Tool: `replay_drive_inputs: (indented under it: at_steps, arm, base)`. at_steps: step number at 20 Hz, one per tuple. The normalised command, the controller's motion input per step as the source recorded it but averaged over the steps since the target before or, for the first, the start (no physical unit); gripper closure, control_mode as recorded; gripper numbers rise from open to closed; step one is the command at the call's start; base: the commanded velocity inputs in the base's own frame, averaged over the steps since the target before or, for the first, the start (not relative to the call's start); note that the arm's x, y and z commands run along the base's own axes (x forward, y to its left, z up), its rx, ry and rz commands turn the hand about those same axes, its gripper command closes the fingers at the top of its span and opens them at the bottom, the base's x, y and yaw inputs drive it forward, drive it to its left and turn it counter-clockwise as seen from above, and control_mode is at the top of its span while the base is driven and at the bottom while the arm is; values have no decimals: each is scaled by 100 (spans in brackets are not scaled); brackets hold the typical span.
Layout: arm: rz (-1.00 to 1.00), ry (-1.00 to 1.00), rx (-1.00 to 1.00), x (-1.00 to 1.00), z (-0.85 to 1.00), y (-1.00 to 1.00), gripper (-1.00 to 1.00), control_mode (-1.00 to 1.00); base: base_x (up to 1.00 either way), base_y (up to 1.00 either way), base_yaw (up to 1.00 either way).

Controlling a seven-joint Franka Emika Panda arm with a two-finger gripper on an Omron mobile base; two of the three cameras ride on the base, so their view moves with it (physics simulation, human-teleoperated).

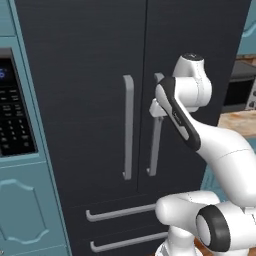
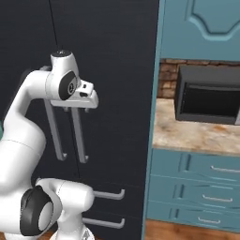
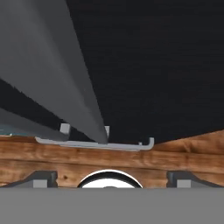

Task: Retrieve a lemon from the fridge and place it on the cutting board with the fish.

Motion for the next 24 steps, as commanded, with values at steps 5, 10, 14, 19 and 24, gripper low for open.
replay_drive_inputs:
  at_steps: [5,10,14,19,24]
  arm:
    - [0,0,0,0,0,0,-100,100]
    - [0,0,0,0,0,0,-100,100]
    - [0,0,0,0,0,0,-100,100]
    - [0,0,0,0,0,0,-100,100]
    - [0,0,0,0,0,0,-100,100]
  base:
    - [-39,40,12]
    - [-12,42,6]
    - [0,27,0]
    - [0,0,-8]
    - [0,0,-5]
